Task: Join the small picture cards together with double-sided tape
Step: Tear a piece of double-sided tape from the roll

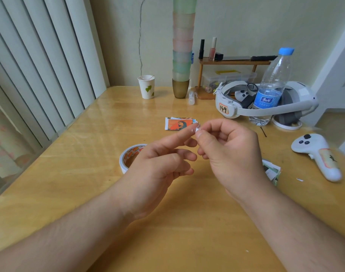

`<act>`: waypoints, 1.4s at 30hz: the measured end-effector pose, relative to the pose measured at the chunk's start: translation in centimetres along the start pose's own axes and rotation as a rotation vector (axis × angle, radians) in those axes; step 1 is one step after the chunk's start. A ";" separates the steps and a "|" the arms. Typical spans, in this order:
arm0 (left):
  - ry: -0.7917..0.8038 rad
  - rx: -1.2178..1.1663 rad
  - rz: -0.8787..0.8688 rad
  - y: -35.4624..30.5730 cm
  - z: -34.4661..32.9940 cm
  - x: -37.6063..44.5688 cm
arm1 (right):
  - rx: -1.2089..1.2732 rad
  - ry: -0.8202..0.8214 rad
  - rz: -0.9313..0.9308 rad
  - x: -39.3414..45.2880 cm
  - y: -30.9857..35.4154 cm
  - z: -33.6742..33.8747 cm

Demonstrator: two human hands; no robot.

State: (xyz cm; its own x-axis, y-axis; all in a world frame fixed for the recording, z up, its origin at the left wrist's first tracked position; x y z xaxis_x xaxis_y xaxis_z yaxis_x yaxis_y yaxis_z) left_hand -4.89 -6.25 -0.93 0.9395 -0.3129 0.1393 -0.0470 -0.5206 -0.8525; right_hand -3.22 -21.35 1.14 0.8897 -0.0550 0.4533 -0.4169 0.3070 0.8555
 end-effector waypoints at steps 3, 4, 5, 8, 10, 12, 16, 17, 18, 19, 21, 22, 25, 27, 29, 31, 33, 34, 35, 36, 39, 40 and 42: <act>-0.009 -0.006 0.011 0.1 -0.1 0.0 | 0.014 0.000 -0.027 0.0 -0.1 0.0; -0.015 -0.018 0.021 0.1 0.0 0.0 | 0.023 0.002 -0.046 0.1 -0.2 -0.1; -0.021 -0.036 0.035 0.1 0.0 0.0 | 0.028 0.008 -0.068 0.2 -0.4 0.0; -0.029 -0.080 0.089 0.1 0.5 0.4 | 0.014 0.112 -0.124 0.9 -1.2 0.4; -0.051 -0.129 0.143 0.2 1.0 0.7 | -0.012 0.207 -0.133 1.6 -1.7 1.2; -0.059 -0.222 0.231 0.2 1.2 0.9 | -0.029 0.257 -0.149 2.3 -2.3 2.2; -0.049 -0.343 0.352 0.2 1.3 1.1 | -0.068 0.317 -0.208 3.2 -3.9 3.4; -0.054 -0.352 0.360 0.2 1.4 1.1 | -0.089 0.311 -0.219 3.4 -4.3 3.6; -0.060 -0.356 0.363 0.2 1.4 1.2 | -0.118 0.285 -0.224 3.6 -4.8 3.8; -0.064 -0.354 0.362 0.2 1.5 1.2 | -0.167 0.236 -0.218 3.8 -5.2 4.1; -0.071 -0.340 0.360 0.2 1.7 1.3 | -0.367 0.107 -0.169 4.3 -6.0 4.8; -0.072 -0.329 0.361 0.3 1.8 1.3 | -0.501 0.069 -0.136 4.5 -6.4 5.0; -0.056 -0.299 0.367 0.7 1.9 1.4 | -0.797 0.093 -0.058 4.2 -6.7 4.7; -0.059 -0.285 0.371 0.9 1.9 1.4 | -0.893 0.132 -0.024 4.0 -6.9 4.1; -0.070 -0.268 0.373 1.0 1.8 1.4 | -0.965 0.153 -0.007 4.1 -7.2 3.5; -0.076 -0.253 0.373 1.1 1.7 1.4 | -1.016 0.167 0.007 4.4 -7.5 3.1; -0.083 -0.242 0.371 1.1 1.7 1.4 | -1.078 0.214 0.017 4.6 -7.9 2.9; -0.087 -0.239 0.370 1.1 1.7 1.5 | -1.119 0.247 0.016 4.7 -8.1 2.9; -0.090 -0.236 0.370 1.1 1.7 1.5 | -1.156 0.278 0.016 4.7 -8.1 2.9; -0.092 -0.234 0.371 1.2 1.7 1.5 | -1.181 0.306 0.014 4.8 -8.1 2.9; -0.094 -0.231 0.376 1.3 1.7 1.5 | -1.210 0.357 -0.009 4.9 -8.1 2.9; -0.092 -0.231 0.377 1.3 1.7 1.5 | -1.216 0.360 -0.014 5.0 -8.0 3.0; -0.089 -0.229 0.375 1.4 1.8 1.5 | -1.159 0.344 -0.033 5.1 -7.7 3.7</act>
State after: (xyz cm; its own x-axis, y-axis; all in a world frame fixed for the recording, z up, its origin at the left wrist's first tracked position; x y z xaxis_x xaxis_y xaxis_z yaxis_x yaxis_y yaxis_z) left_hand -2.94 -6.04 -2.81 0.8682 -0.4493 -0.2107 -0.4546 -0.5501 -0.7005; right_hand 3.81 -27.47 -2.20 0.9733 0.1222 0.1944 -0.1348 0.9894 0.0534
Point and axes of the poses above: each hand's wrist, its own x-axis towards the middle knuckle, its own z-axis out of the back of the hand, y = z × x, the point moved 2 cm from there along x, towards the middle knuckle, and after that the axes turned 13 degrees about -x, right-handed, at the moved point
